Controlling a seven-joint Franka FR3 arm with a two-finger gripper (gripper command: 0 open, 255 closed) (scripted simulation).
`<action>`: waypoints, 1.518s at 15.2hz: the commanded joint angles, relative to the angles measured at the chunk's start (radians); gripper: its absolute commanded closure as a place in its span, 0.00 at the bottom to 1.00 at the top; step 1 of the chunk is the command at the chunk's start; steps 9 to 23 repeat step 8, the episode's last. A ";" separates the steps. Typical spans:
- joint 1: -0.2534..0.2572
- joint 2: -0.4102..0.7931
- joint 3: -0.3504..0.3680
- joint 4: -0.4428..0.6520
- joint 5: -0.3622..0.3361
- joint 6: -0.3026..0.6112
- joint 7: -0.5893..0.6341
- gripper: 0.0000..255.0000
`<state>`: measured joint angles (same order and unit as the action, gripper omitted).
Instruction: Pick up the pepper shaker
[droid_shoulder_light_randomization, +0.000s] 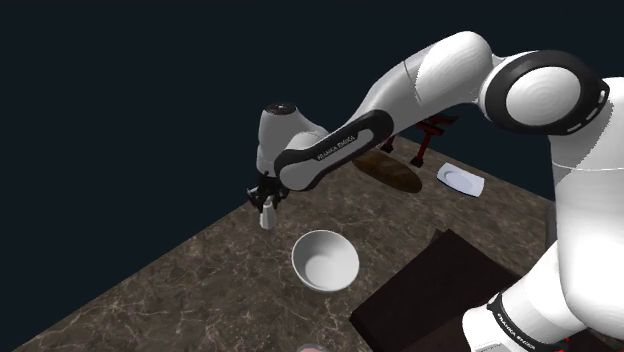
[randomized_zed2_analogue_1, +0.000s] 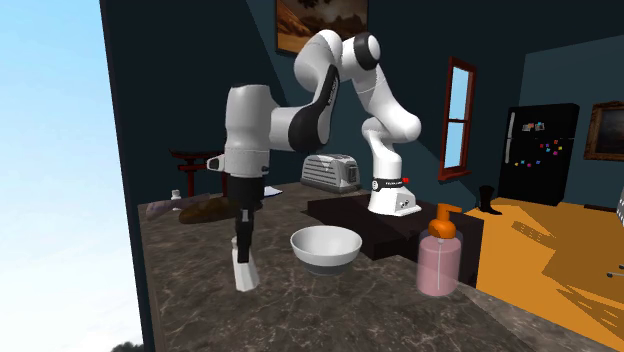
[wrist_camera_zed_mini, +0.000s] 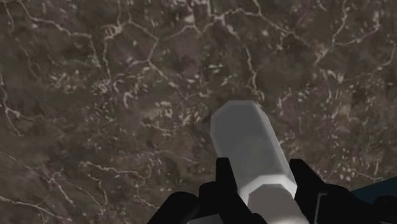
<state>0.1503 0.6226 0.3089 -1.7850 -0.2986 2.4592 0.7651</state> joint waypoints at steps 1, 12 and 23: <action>-0.007 -0.022 0.007 -0.006 0.008 -0.015 -0.006 1.00; -0.018 -0.067 0.022 -0.004 0.028 -0.062 -0.020 1.00; -0.018 -0.067 0.022 -0.004 0.028 -0.062 -0.020 1.00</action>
